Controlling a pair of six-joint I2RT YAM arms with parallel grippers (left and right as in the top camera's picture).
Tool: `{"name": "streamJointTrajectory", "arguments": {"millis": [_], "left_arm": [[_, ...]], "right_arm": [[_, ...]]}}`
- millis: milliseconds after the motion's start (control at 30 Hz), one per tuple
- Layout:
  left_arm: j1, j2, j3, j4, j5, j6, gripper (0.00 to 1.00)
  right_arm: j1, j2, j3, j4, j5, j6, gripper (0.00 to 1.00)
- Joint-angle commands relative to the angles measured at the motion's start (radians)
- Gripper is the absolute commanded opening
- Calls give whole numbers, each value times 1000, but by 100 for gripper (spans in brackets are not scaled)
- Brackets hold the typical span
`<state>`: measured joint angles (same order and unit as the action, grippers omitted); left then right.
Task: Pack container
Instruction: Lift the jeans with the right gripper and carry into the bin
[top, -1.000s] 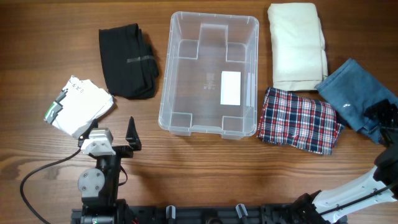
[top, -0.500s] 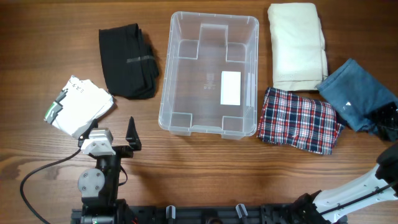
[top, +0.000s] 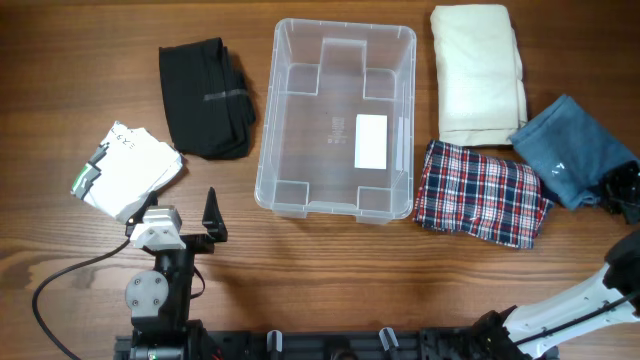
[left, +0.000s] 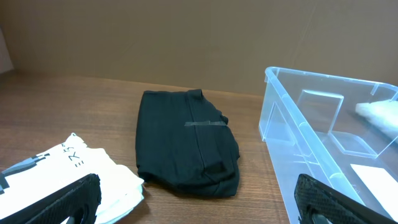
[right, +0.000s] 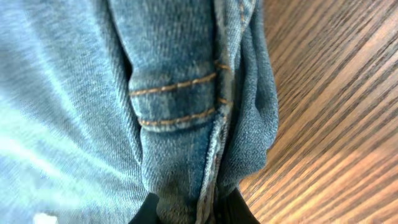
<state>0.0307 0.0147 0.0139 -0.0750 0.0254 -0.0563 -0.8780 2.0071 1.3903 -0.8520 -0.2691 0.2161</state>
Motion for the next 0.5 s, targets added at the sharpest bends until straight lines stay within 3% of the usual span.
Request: {"name": "streamJointTrajectory", "arguments": {"millis": [0, 267, 467], "left_arm": [[-6, -5, -7, 1, 8, 19, 100], [-6, -5, -7, 1, 8, 19, 100], [-6, -5, -7, 1, 8, 19, 100]], "right_arm": [[11, -176, 18, 61, -259, -33, 4], [11, -563, 18, 129, -412, -29, 4], [86, -748, 18, 237, -662, 90, 4]]}}
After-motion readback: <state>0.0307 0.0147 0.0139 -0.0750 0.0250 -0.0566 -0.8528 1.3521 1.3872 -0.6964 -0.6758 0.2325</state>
